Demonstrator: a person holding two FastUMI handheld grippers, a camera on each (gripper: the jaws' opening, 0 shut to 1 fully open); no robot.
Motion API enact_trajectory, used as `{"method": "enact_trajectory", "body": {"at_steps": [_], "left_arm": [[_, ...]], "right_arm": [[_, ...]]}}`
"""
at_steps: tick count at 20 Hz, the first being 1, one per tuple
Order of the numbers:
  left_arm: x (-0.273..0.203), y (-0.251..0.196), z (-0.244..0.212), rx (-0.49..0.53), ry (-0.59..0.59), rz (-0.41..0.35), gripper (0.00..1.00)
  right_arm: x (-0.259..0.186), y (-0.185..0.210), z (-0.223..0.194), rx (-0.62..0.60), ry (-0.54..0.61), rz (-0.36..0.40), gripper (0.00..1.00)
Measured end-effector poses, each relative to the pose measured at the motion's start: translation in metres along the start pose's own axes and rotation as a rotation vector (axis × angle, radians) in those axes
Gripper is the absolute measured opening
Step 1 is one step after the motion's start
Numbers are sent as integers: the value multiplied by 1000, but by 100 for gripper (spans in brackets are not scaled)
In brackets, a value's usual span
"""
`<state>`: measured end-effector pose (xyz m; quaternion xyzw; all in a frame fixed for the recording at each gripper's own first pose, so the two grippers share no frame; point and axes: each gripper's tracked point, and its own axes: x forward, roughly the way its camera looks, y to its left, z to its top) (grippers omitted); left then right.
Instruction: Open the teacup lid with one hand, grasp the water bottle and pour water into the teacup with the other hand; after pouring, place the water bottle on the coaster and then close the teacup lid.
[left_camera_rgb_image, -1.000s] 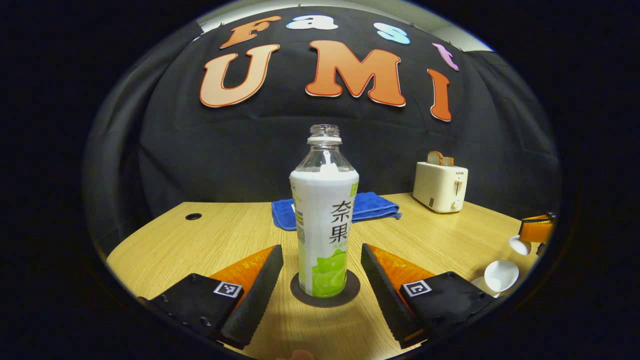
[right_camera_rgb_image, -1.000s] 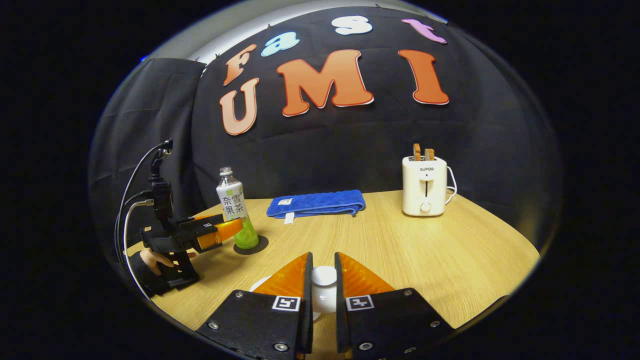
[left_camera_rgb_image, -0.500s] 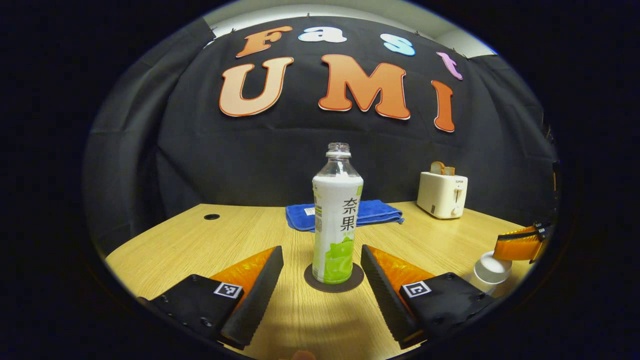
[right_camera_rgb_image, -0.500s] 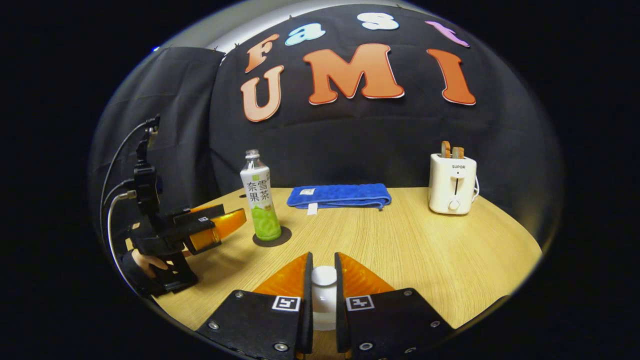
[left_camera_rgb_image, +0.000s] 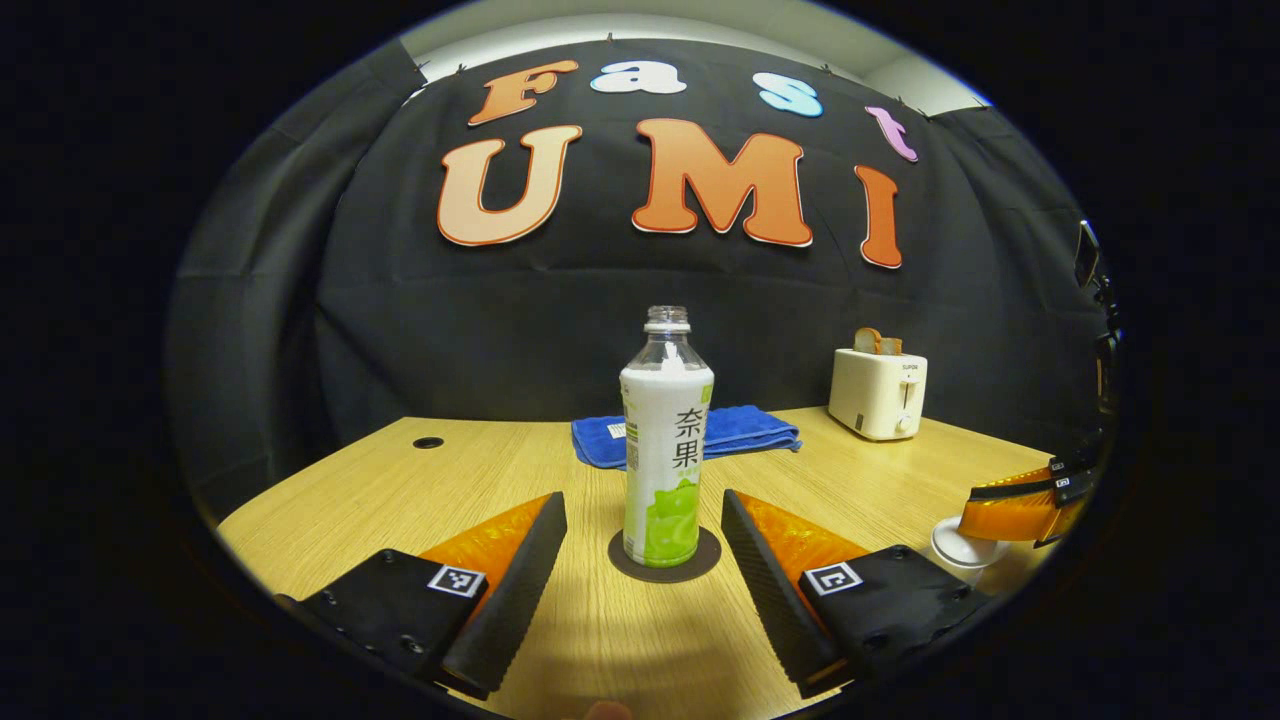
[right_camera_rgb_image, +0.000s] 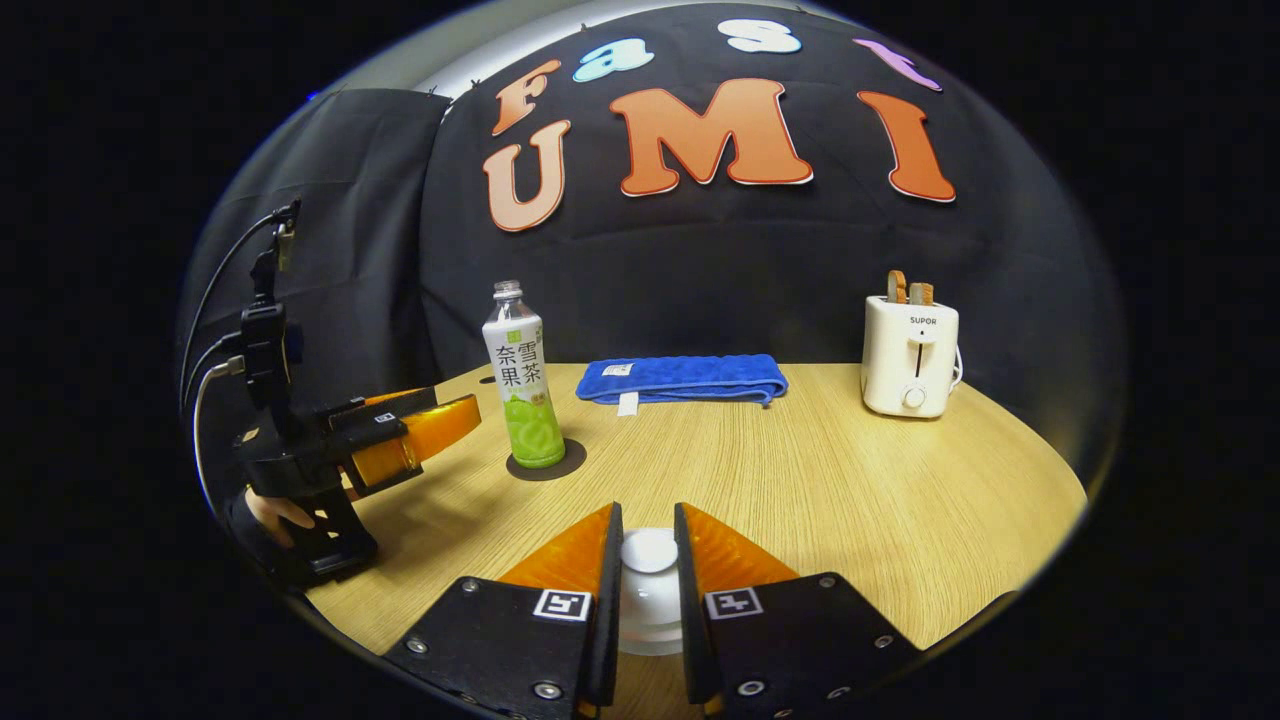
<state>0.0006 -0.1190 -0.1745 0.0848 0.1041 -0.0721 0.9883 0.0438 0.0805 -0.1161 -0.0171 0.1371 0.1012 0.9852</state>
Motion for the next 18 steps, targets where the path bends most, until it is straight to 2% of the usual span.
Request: {"method": "enact_trajectory", "body": {"at_steps": [1,3,8,9,11,18], "left_arm": [[-1,0,1,2,-2,5,97],[-5,4,2,11,-5,22,100],[-10,6,7,3,-12,44,100],[-12,7,9,2,-16,50,100],[-15,8,11,-3,-23,61,100],[-23,13,7,-20,-9,96,100]], "right_arm": [[0,0,2,3,-7,-2,29],[-4,-2,9,10,-26,-6,40],[-10,-23,17,-8,-44,-58,88],[-12,-28,19,-10,-45,-68,92],[-17,-38,22,-17,-57,-90,96],[-32,-53,37,-15,-88,-120,96]]}}
